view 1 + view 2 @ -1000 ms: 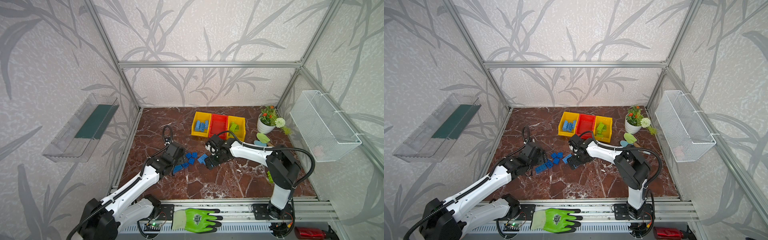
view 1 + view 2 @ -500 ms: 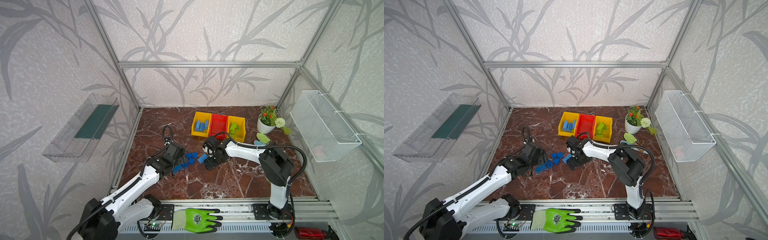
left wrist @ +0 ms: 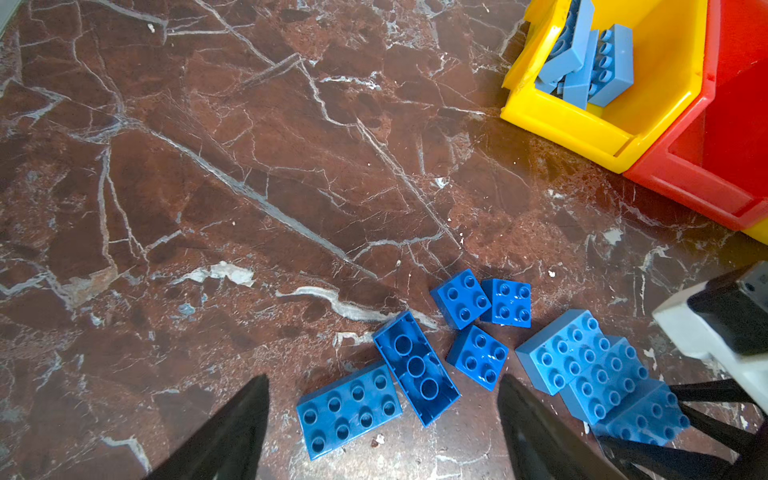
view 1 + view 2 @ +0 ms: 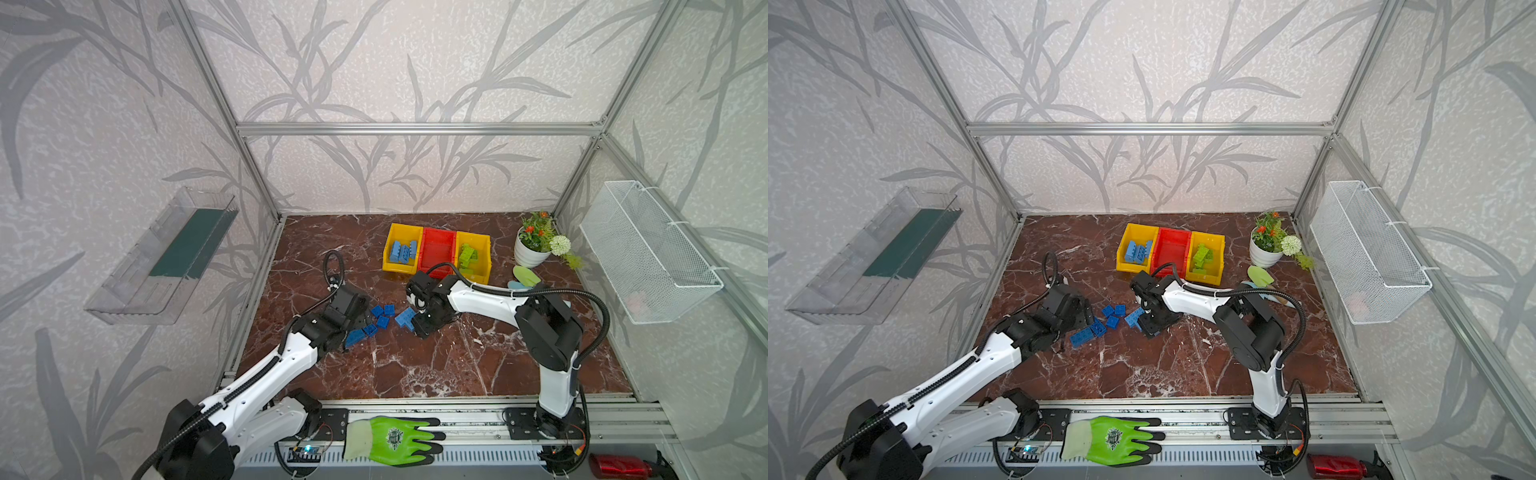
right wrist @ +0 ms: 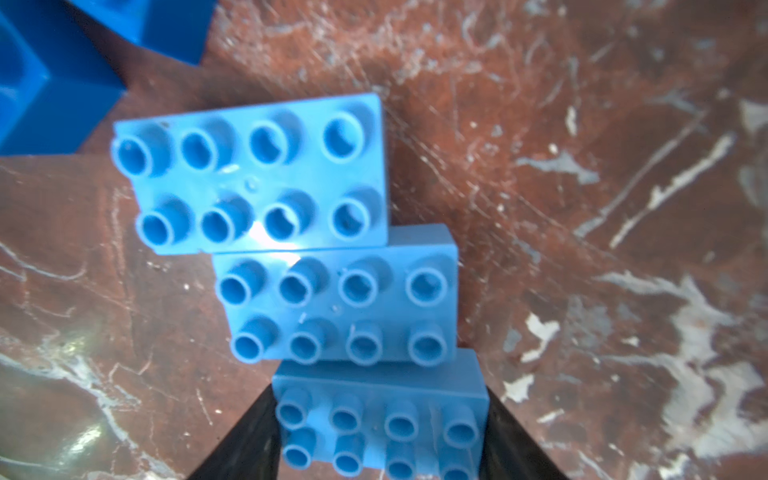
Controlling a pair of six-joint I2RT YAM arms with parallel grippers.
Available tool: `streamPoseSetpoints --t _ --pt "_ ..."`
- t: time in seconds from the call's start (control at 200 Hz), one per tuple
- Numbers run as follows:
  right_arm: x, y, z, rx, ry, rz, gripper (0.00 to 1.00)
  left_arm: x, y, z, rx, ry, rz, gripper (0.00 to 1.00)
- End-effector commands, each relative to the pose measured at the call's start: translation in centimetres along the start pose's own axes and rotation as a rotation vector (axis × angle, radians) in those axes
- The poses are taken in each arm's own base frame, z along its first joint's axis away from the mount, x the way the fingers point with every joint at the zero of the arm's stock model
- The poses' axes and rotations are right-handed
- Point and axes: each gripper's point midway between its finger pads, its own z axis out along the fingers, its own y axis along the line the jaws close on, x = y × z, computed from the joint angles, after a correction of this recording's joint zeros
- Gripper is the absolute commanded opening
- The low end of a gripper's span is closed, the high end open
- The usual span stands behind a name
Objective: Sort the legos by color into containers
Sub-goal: 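Lift the light-blue brick with the right gripper into the farthest yellow bin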
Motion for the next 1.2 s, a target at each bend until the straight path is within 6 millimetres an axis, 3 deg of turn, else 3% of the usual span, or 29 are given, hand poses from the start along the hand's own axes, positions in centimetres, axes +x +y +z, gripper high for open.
streamPoseSetpoints --t 0.0,0.37,0.665,0.935,1.195 --pt "0.0 -0.4 -2.5 0.036 -0.023 0.016 0.57 -0.4 0.2 -0.3 -0.016 -0.019 0.001 0.85" --pt "-5.1 -1.6 -7.2 0.044 -0.129 0.045 0.56 -1.2 -0.6 -0.6 0.012 -0.023 0.011 0.88" --pt "-13.3 -3.3 -10.1 0.033 -0.279 0.04 0.55 -1.9 -1.4 -0.1 0.026 -0.01 0.011 0.88" --pt "-20.9 -4.8 -9.6 0.076 -0.386 0.005 0.55 -2.8 -1.7 0.5 0.01 0.004 0.002 0.88" --pt "-25.5 -7.1 -6.8 0.194 -0.429 -0.068 0.55 -3.3 -2.2 1.3 -0.013 0.035 -0.003 0.89"
